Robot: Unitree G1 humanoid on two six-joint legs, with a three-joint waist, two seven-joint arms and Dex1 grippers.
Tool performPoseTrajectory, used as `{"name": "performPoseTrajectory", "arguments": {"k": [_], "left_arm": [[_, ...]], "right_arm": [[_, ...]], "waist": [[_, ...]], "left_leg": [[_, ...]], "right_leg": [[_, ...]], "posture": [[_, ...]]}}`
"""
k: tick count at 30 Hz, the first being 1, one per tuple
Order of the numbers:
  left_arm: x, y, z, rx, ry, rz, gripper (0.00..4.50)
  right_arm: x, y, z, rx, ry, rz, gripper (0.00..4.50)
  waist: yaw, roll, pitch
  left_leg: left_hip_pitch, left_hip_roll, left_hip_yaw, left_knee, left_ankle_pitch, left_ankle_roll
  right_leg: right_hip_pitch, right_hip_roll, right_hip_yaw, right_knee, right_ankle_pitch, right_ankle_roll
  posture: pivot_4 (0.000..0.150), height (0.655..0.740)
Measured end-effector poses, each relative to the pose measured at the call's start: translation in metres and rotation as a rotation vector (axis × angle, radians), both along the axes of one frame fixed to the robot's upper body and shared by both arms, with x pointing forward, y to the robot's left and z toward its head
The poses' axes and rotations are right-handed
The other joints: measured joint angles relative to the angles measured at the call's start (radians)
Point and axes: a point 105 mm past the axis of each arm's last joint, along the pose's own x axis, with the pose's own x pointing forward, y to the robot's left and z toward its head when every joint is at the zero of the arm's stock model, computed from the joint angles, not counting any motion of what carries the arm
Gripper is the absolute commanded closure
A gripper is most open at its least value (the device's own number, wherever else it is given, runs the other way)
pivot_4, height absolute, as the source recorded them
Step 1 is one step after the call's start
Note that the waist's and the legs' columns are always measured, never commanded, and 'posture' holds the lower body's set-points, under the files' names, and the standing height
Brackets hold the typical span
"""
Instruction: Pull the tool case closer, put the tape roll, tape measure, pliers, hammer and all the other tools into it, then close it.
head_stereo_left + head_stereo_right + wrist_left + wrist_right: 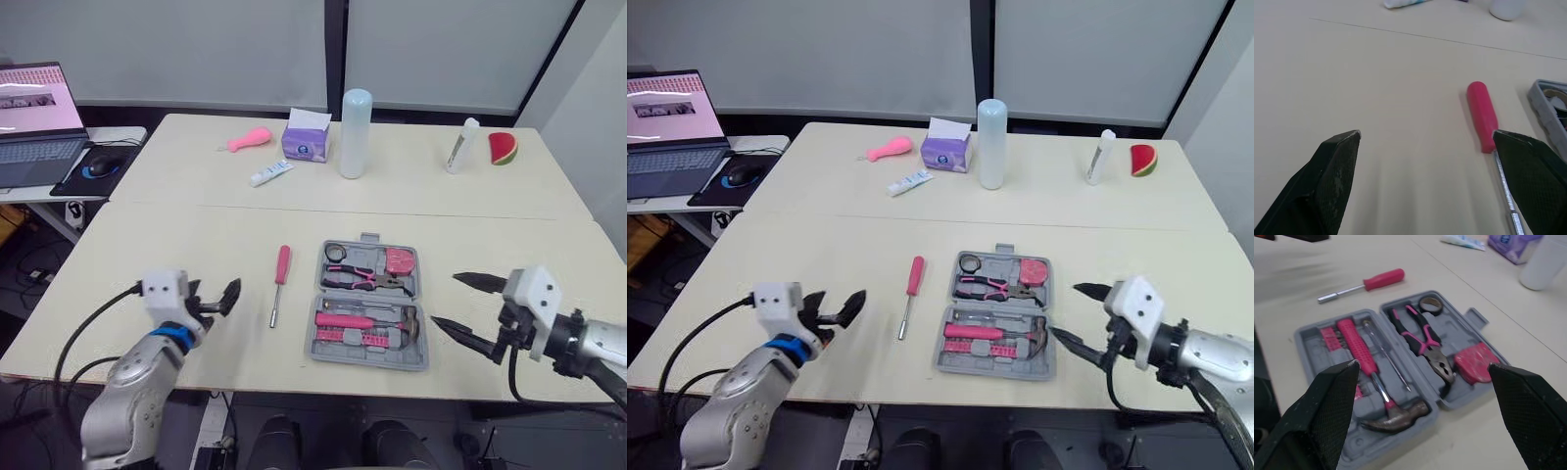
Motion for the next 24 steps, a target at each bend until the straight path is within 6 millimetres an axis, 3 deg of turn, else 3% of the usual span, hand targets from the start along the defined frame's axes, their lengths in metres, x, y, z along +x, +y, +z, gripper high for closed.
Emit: {"name": "performPoseTrajectory", "arguments": {"k": [9,16,23,24], "left_arm": [[0.032,-0.043,0.001,0.071,0.072,-0.054,0.0],[0.054,-0.081,-0.024,0.105,0.178,-0.076,0.0],[0.065,-0.09,-0.038,0.144,0.231,-0.028,0.0],[0.066,-0.091,-0.038,0.147,0.233,-0.025,0.41]], "right_arm": [[0.001,0.022,0.0,-0.006,0.067,0.104,0.05],[0.002,0.03,0.0,-0.009,0.075,0.138,0.05],[0.001,0.031,-0.001,-0.006,0.098,0.142,0.05],[0.001,0.032,-0.001,-0.006,0.098,0.143,0.0]], "waist": [[0.003,-0.001,0.0],[0.01,-0.001,0.0],[0.014,-0.001,0.0],[0.015,-0.001,0.0]], "left_leg": [[-0.001,0.0,0.0,0.0,0.0,0.0],[-0.002,-0.001,0.0,0.0,0.002,-0.003],[-0.003,-0.001,0.0,0.0,0.002,-0.004],[-0.003,-0.001,0.0,0.0,0.002,-0.004]], "right_leg": [[0.0,0.0,0.0,-0.003,0.0,0.0],[0.0,0.0,-0.001,-0.004,0.0,0.0],[0.0,0.0,0.0,-0.005,0.0,0.0],[0.001,0.0,0.0,-0.005,0.0,0.0]], "posture": [[0.15,0.7002],[0.15,0.7002],[0.15,0.7002],[0.15,0.7002]]}}
